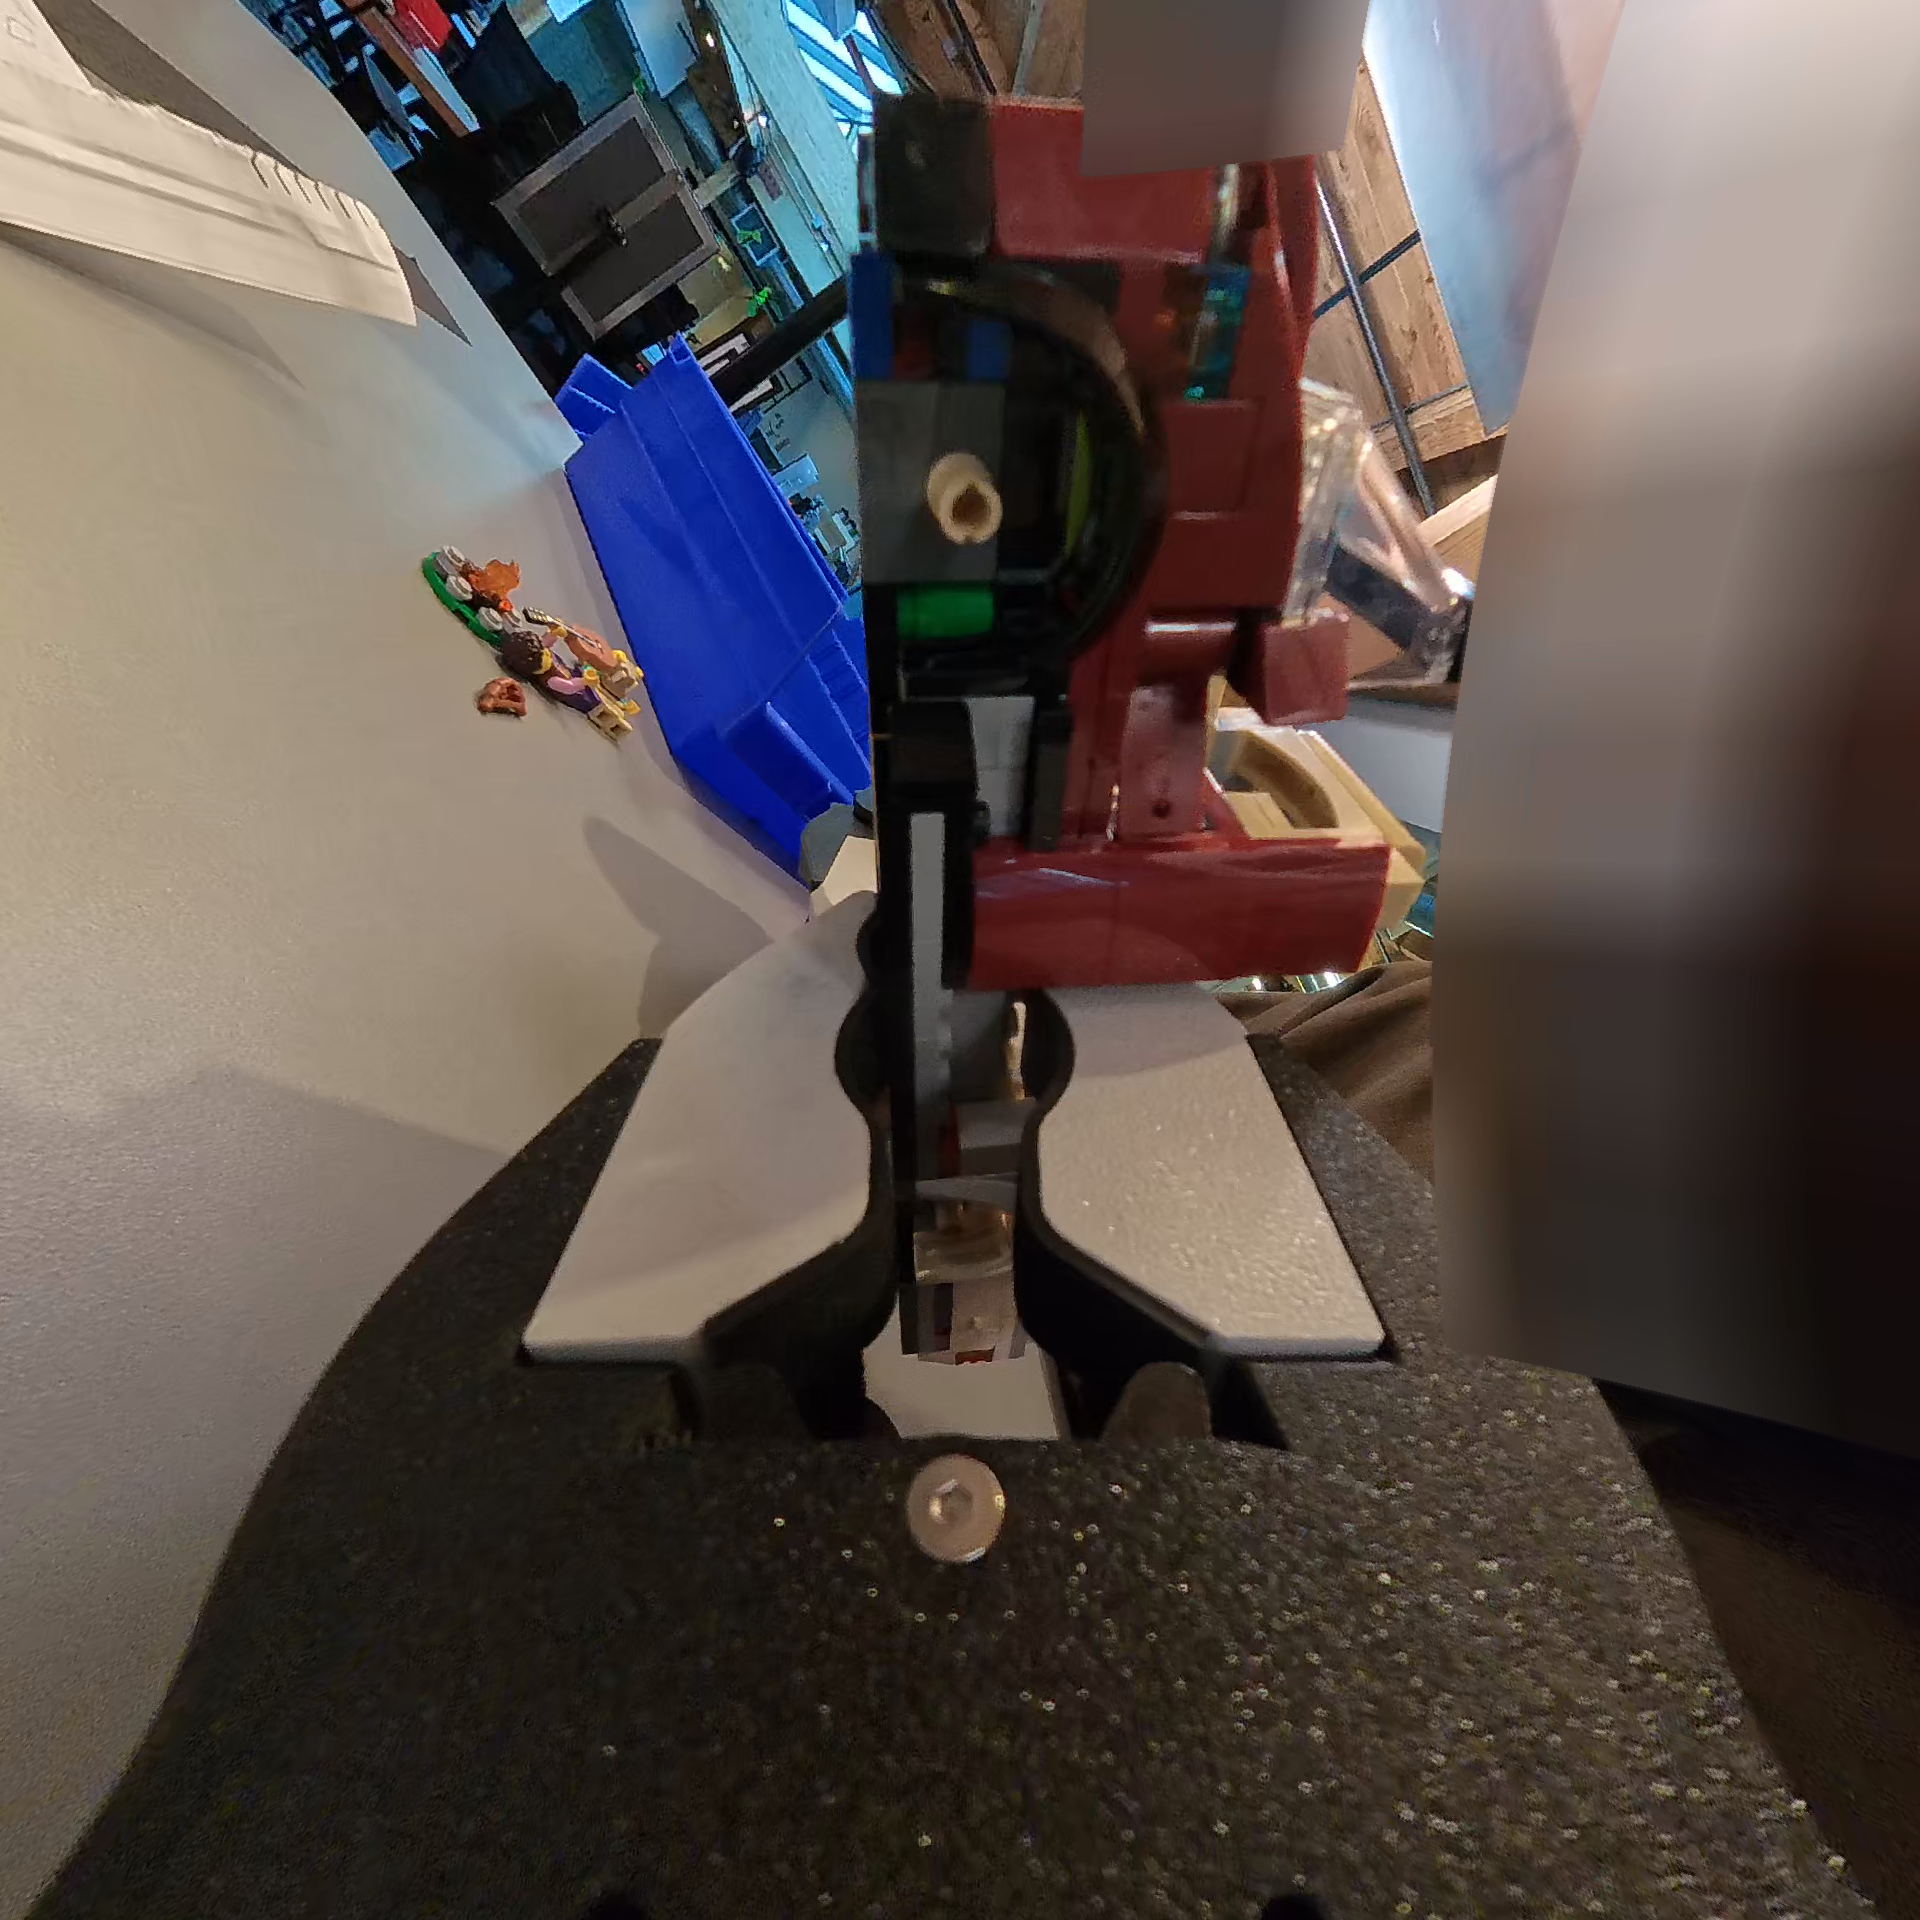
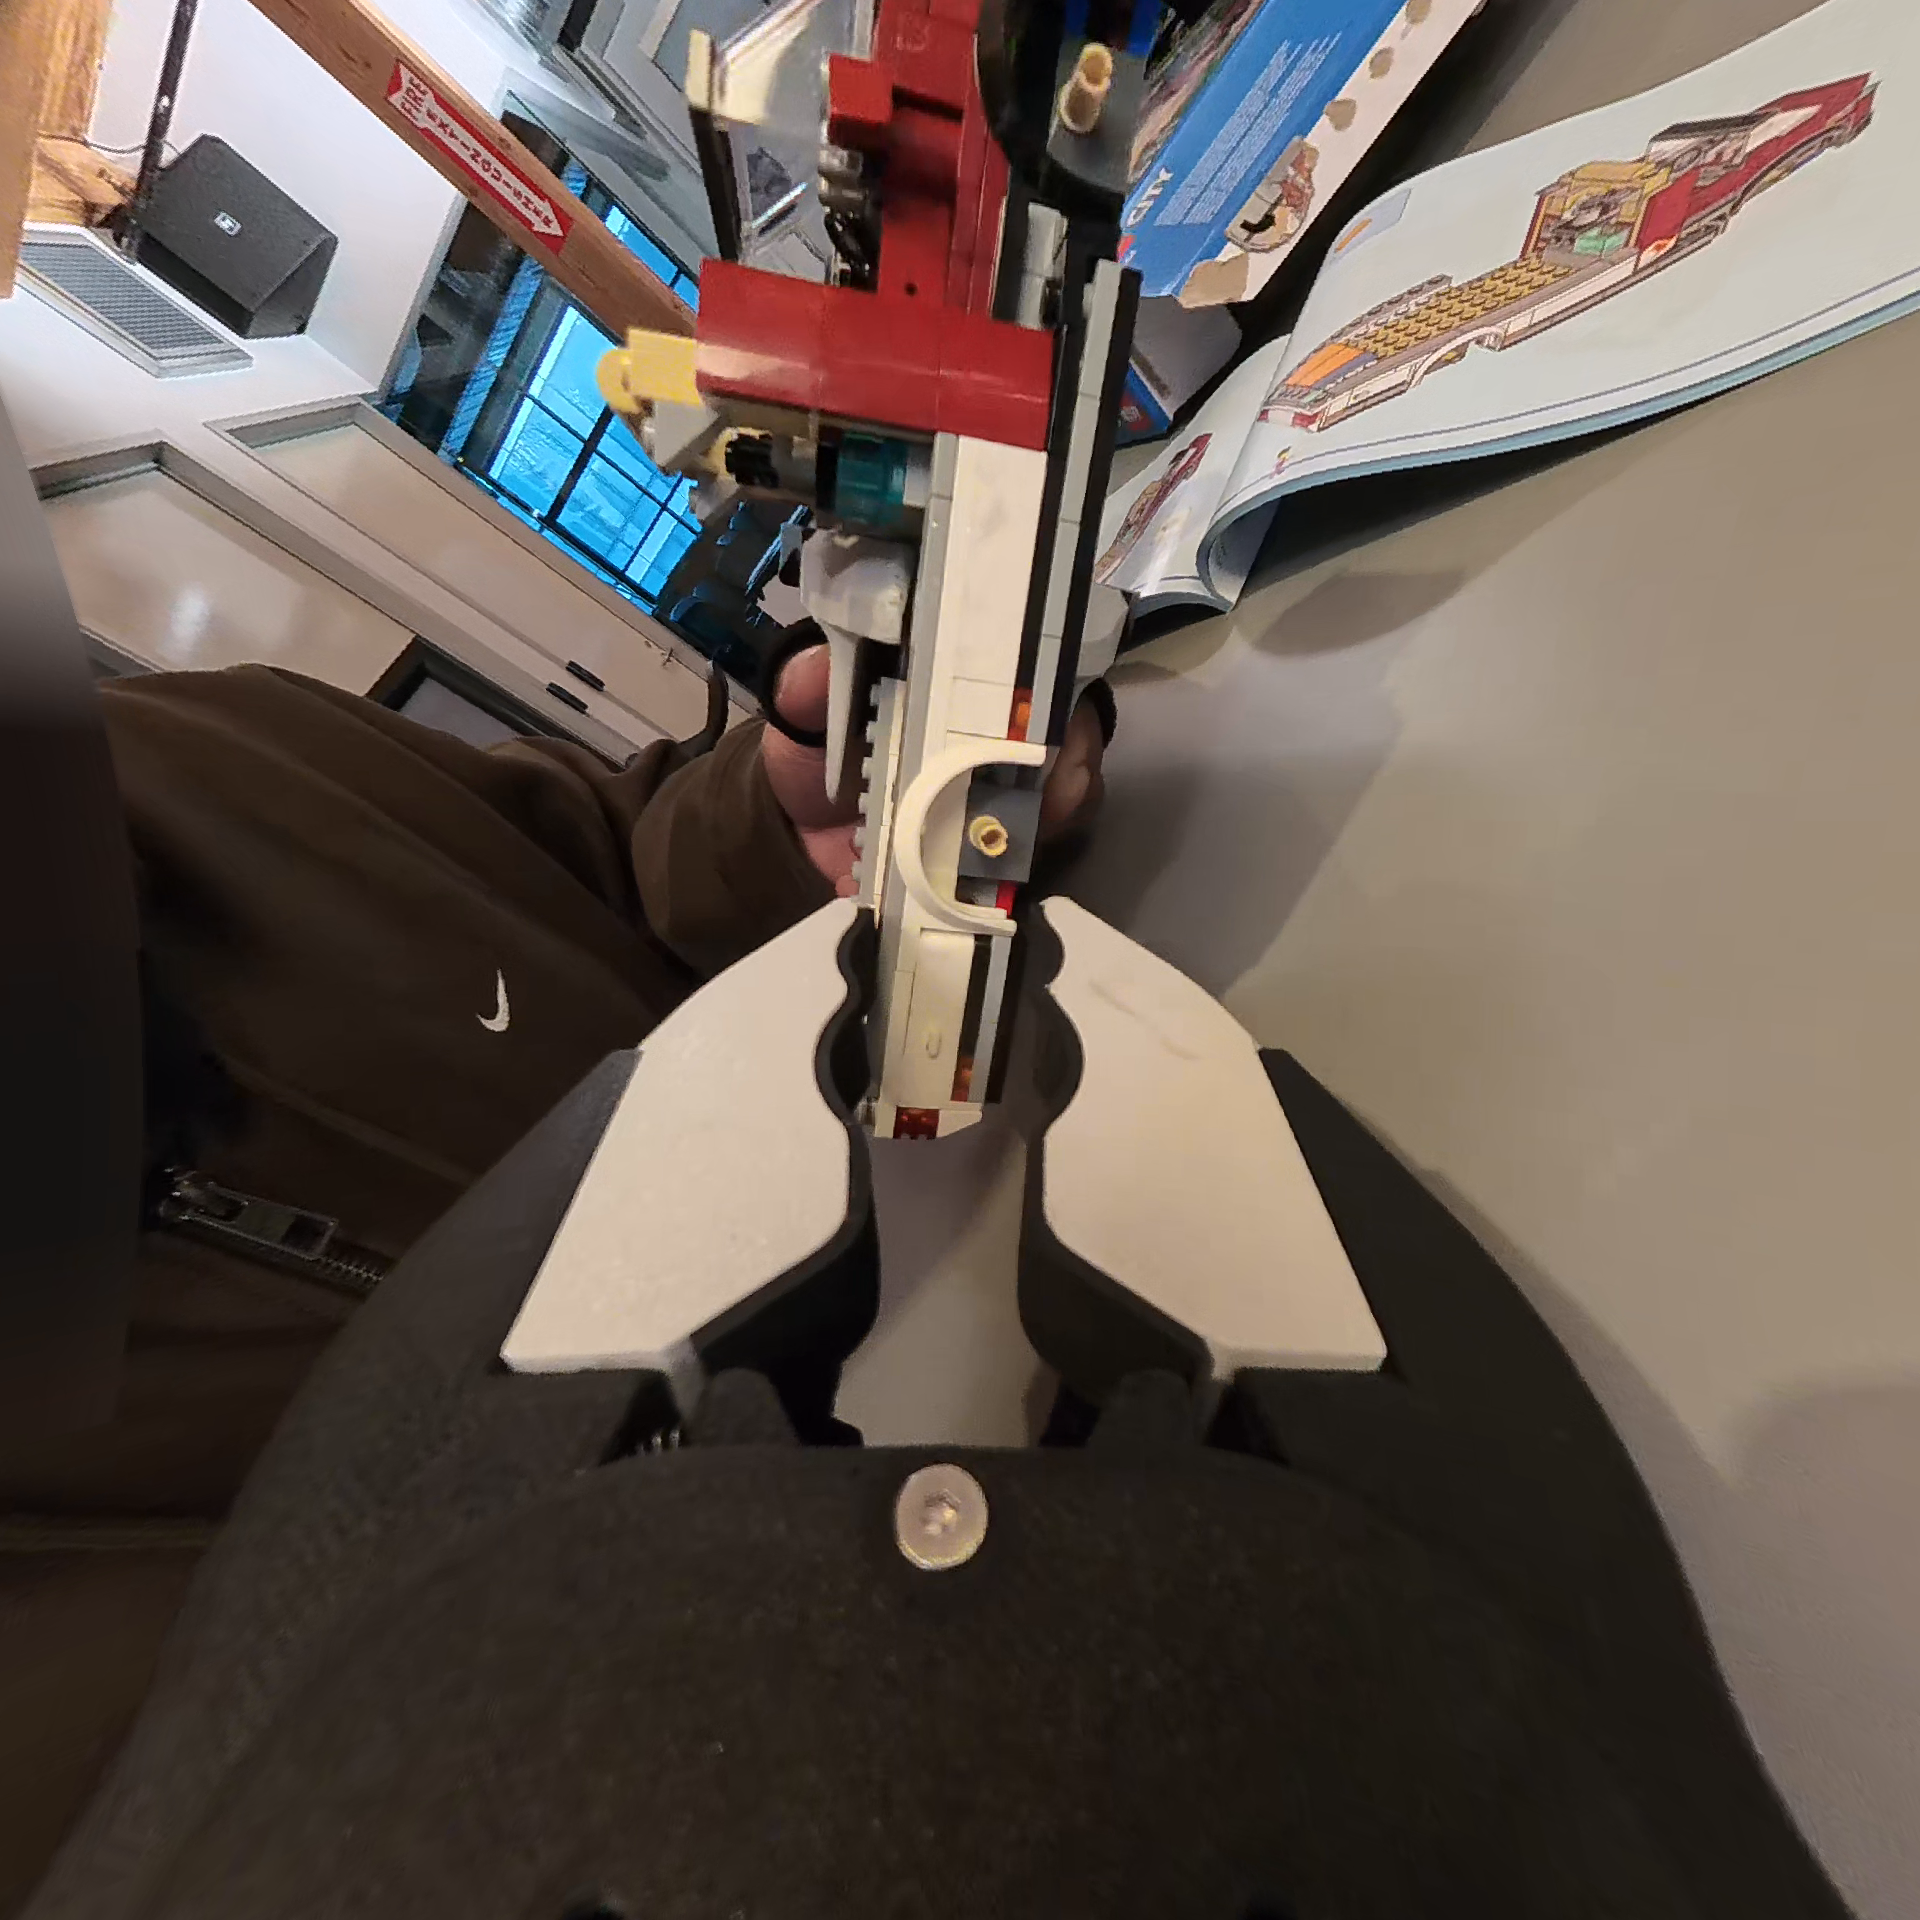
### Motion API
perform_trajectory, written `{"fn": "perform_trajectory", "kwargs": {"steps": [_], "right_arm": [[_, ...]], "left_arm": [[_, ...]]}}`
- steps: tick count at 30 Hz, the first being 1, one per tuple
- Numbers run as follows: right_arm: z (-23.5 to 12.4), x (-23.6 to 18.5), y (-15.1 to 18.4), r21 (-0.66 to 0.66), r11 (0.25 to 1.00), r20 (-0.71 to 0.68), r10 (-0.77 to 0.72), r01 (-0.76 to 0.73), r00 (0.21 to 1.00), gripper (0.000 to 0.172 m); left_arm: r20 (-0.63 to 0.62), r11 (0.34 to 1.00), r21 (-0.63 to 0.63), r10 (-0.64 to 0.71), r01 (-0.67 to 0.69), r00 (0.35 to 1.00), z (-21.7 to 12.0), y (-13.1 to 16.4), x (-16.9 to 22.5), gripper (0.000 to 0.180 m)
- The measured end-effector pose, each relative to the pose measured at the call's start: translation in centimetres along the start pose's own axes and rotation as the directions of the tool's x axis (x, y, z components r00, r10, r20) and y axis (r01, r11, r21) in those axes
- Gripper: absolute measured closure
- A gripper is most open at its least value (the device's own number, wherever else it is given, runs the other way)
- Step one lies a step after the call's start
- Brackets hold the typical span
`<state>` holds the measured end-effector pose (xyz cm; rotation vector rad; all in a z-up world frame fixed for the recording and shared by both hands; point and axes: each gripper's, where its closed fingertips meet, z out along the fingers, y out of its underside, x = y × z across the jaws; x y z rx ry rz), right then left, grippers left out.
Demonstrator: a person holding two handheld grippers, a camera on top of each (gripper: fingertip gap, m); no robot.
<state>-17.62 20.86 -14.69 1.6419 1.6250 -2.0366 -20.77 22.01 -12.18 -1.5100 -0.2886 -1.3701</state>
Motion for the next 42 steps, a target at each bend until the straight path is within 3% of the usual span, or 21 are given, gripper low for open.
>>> {"fn": "perform_trajectory", "kwargs": {"steps": [16,22,33,42], "right_arm": [[0.0,-0.1,-0.1,-0.004,1.000,-0.015,-0.001,0.001,1.000,0.145],[-0.2,-0.5,-0.1,-0.047,0.993,-0.101,-0.108,0.104,0.989,0.134],[-0.1,-2.3,-0.5,0.010,0.989,-0.074,-0.149,0.151,0.986,0.143],[0.0,-2.2,-0.2,-0.014,0.984,-0.102,-0.181,0.180,0.978,0.144]], "left_arm": [[-0.016,1.000,0.003,-0.005,0.005,1.000,-0.1,-0.1,0.1,0.160],[-0.048,0.999,0.036,0.027,-0.026,0.998,-0.4,-0.8,0.6,0.160],[-0.181,0.985,0.069,0.169,-0.159,0.969,-0.6,-1.0,2.9,0.160],[-0.205,0.985,0.052,0.173,-0.166,0.963,-0.7,-0.8,3.2,0.159]]}}
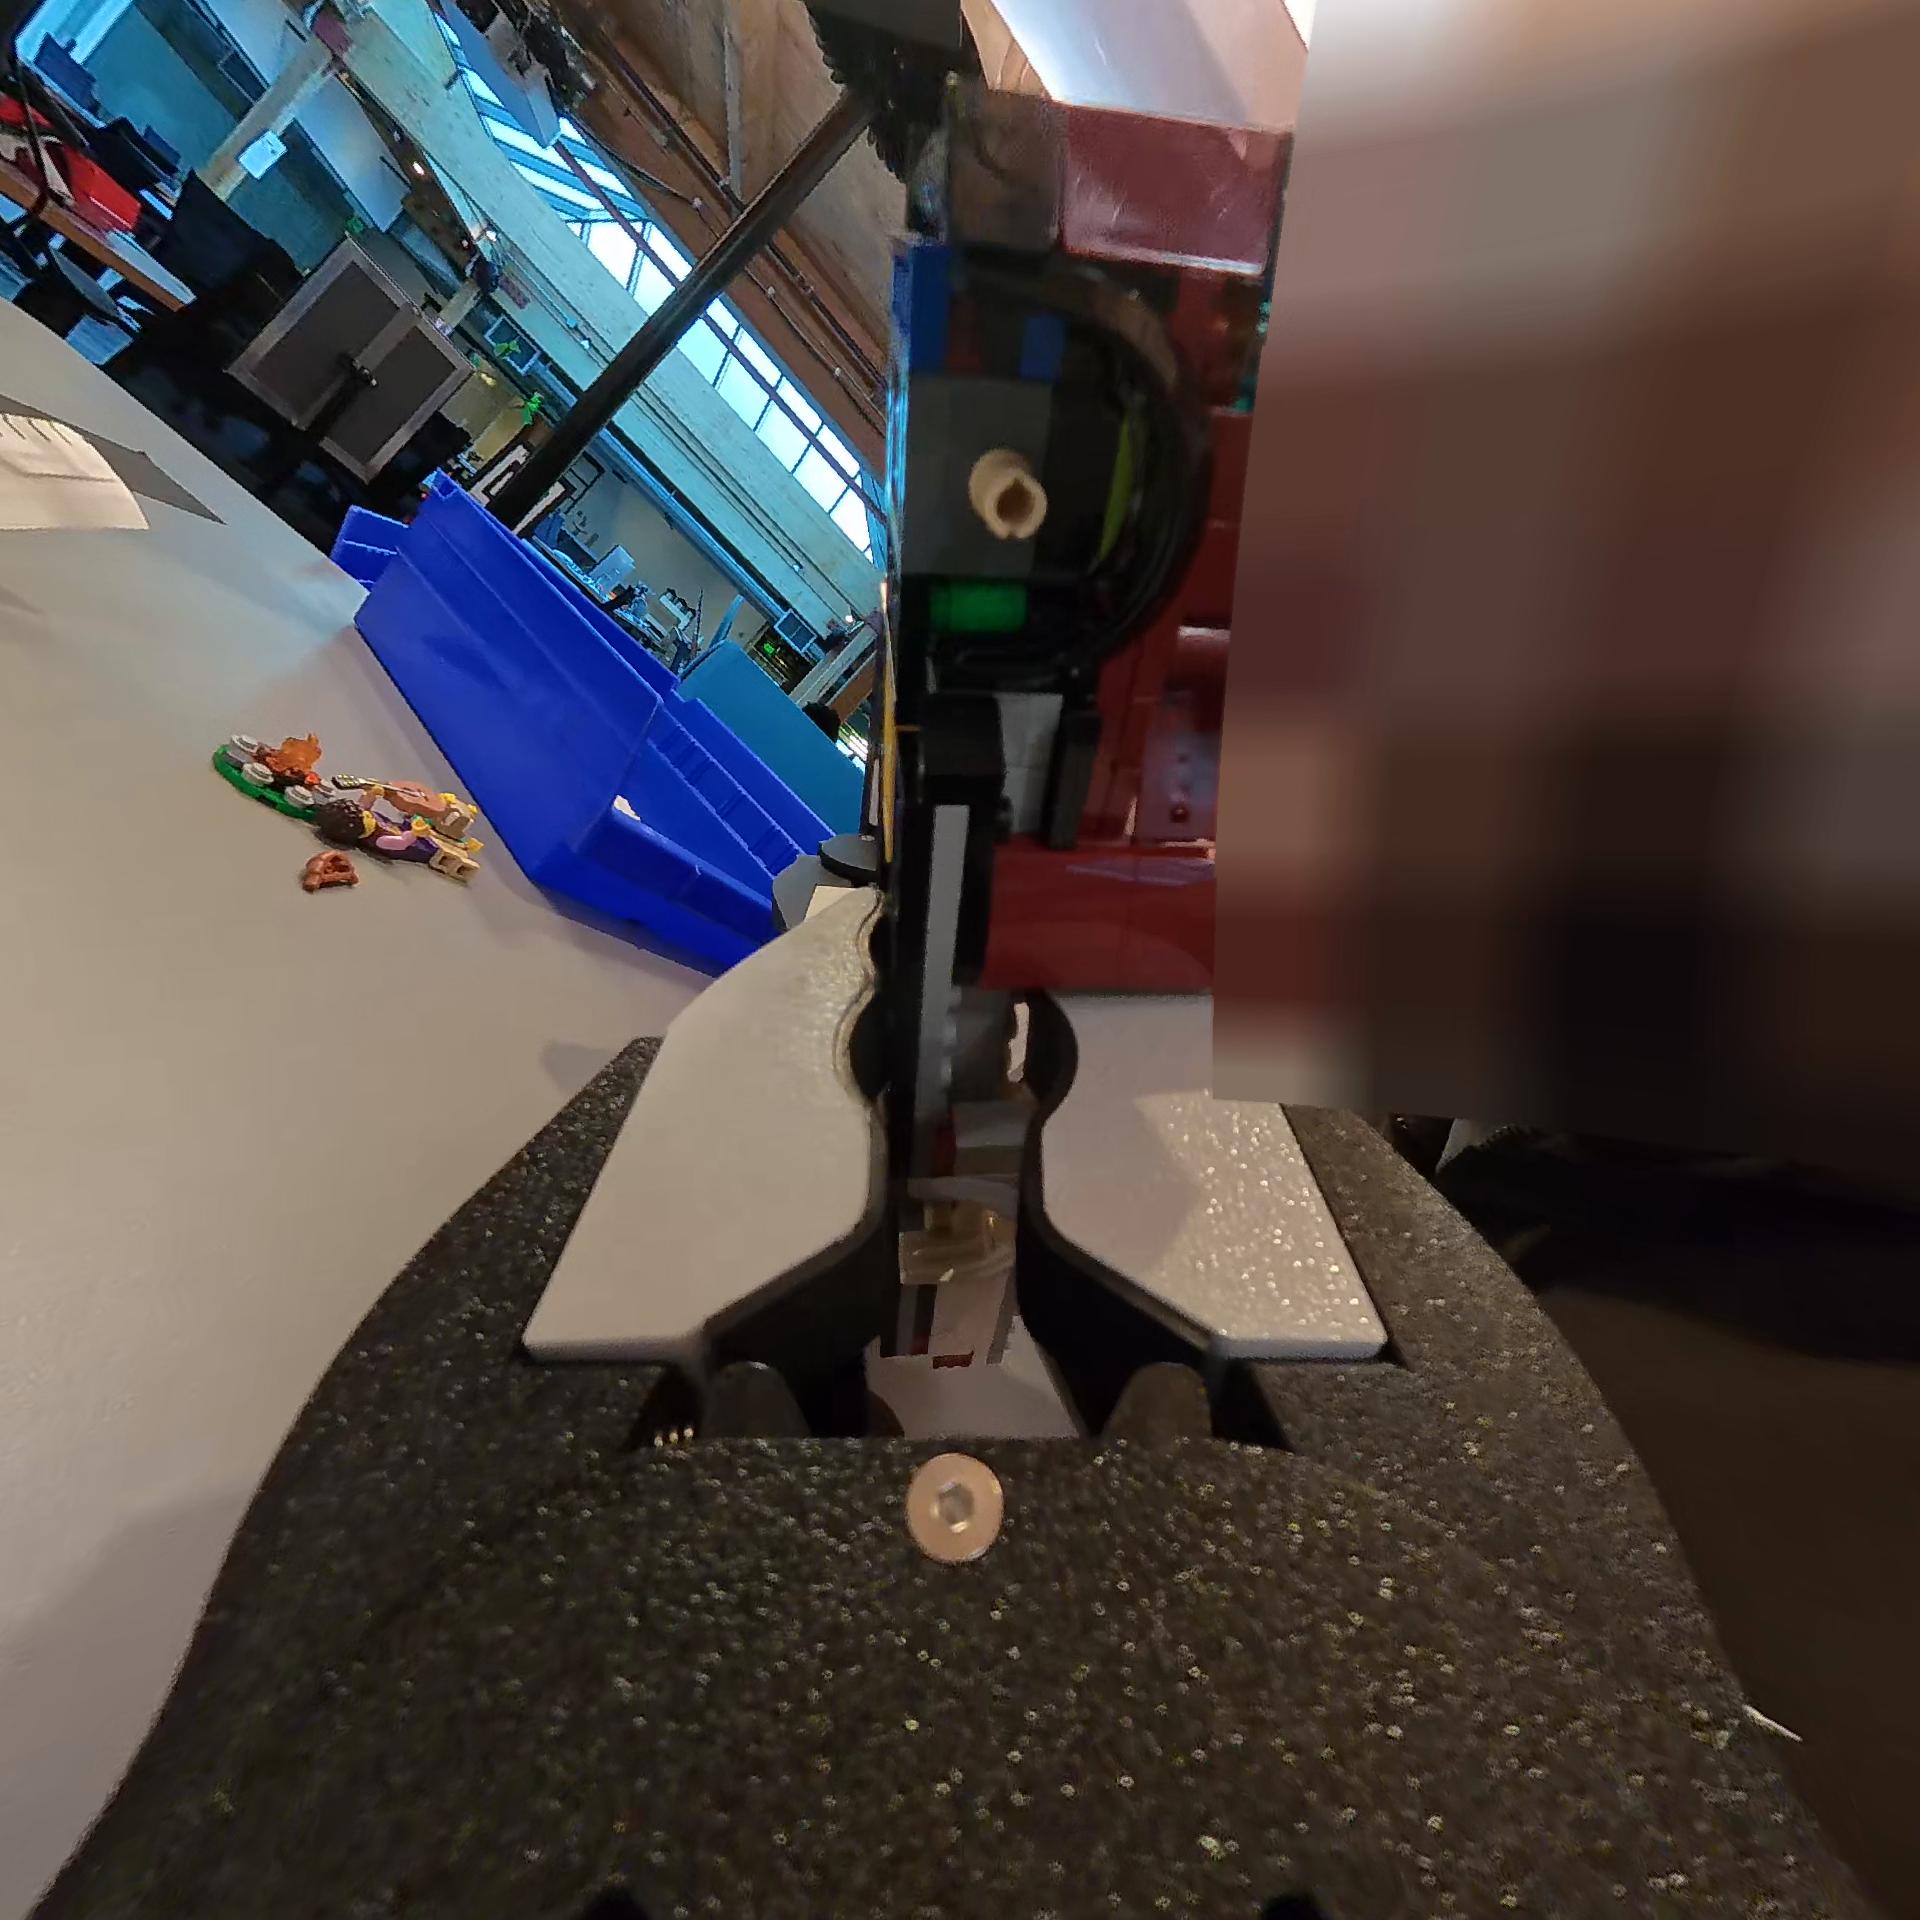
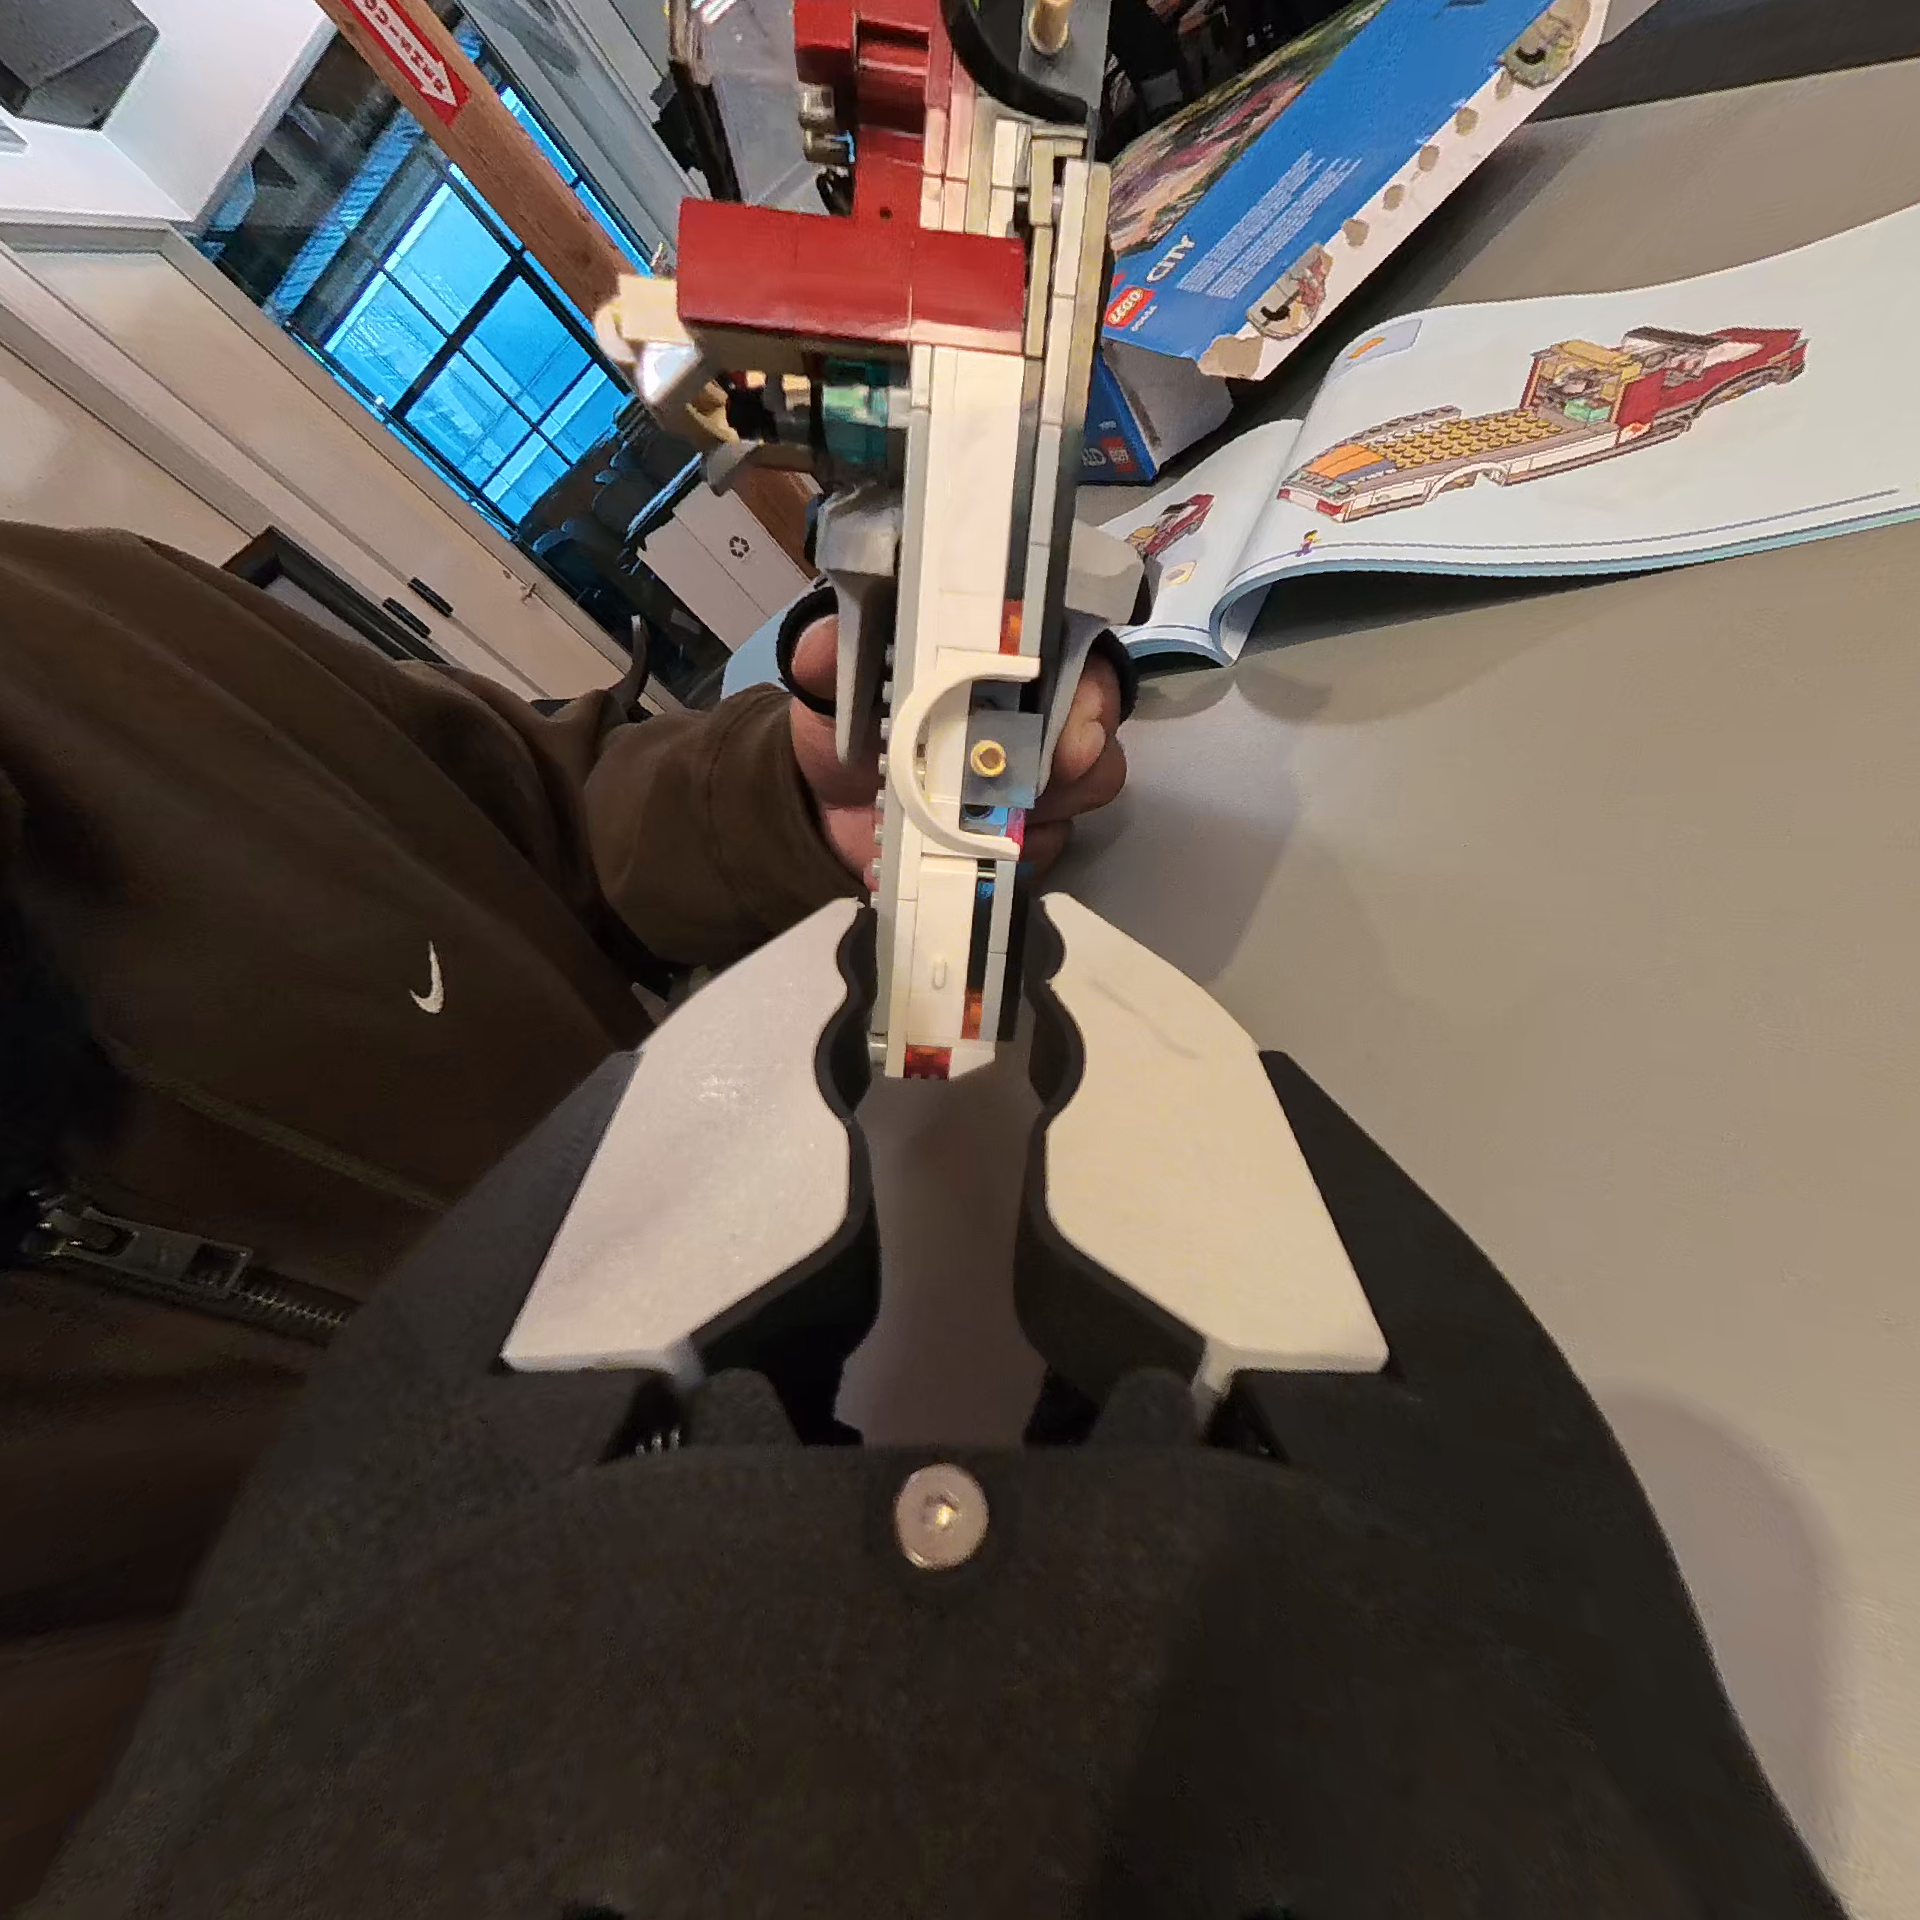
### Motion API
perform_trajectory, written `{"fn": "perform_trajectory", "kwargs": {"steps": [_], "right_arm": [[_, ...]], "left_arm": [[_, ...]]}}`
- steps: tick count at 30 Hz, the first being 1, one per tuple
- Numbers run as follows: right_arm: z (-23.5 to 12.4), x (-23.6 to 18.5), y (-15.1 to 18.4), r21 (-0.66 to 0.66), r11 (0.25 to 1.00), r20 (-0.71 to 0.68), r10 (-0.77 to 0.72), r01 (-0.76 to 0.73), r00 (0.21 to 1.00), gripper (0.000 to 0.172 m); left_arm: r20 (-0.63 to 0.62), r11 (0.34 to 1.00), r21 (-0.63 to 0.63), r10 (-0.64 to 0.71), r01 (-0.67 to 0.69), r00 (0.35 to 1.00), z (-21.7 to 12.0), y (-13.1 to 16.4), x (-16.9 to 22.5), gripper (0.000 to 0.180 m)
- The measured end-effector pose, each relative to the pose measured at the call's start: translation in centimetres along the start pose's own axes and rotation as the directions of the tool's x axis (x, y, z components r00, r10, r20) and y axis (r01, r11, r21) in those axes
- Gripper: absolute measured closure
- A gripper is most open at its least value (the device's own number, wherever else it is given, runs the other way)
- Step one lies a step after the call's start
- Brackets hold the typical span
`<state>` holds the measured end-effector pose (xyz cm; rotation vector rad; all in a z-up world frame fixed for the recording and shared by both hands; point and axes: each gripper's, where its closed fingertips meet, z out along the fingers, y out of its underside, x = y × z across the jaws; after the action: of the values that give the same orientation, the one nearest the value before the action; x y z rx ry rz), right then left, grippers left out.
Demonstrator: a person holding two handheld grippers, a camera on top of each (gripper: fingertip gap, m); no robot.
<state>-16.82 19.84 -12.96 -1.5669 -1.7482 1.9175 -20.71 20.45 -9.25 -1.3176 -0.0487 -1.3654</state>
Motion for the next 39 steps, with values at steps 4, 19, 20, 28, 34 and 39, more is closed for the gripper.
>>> {"fn": "perform_trajectory", "kwargs": {"steps": [4,19,20,28,34,39], "right_arm": [[0.0,0.0,0.0,0.001,1.000,-0.005,0.002,-0.002,1.000,0.144],[0.4,0.0,0.4,-0.026,0.996,-0.050,-0.084,0.083,0.995,0.131],[0.3,0.1,0.3,-0.019,0.997,-0.047,-0.077,0.076,0.996,0.132],[0.1,0.3,0.0,0.012,0.999,-0.031,-0.031,0.031,0.999,0.144],[0.1,0.5,0.0,0.012,0.999,-0.040,-0.047,0.047,0.998,0.144],[0.2,0.5,0.1,0.003,0.999,-0.041,-0.039,0.039,0.998,0.144]], "left_arm": [[-0.003,1.000,0.001,0.001,-0.001,1.000,0.0,0.0,0.0,0.159],[0.046,0.995,0.072,0.067,-0.070,0.997,-1.0,-1.5,-0.3,0.160],[0.046,0.995,0.066,0.073,-0.076,0.996,-0.9,-1.4,-0.2,0.160],[0.037,0.995,0.042,0.090,-0.091,0.995,-0.7,-1.1,0.0,0.160],[0.030,0.994,0.037,0.099,-0.100,0.995,-0.7,-1.0,0.1,0.159],[0.031,0.994,0.034,0.100,-0.101,0.994,-0.7,-1.0,0.1,0.159]]}}
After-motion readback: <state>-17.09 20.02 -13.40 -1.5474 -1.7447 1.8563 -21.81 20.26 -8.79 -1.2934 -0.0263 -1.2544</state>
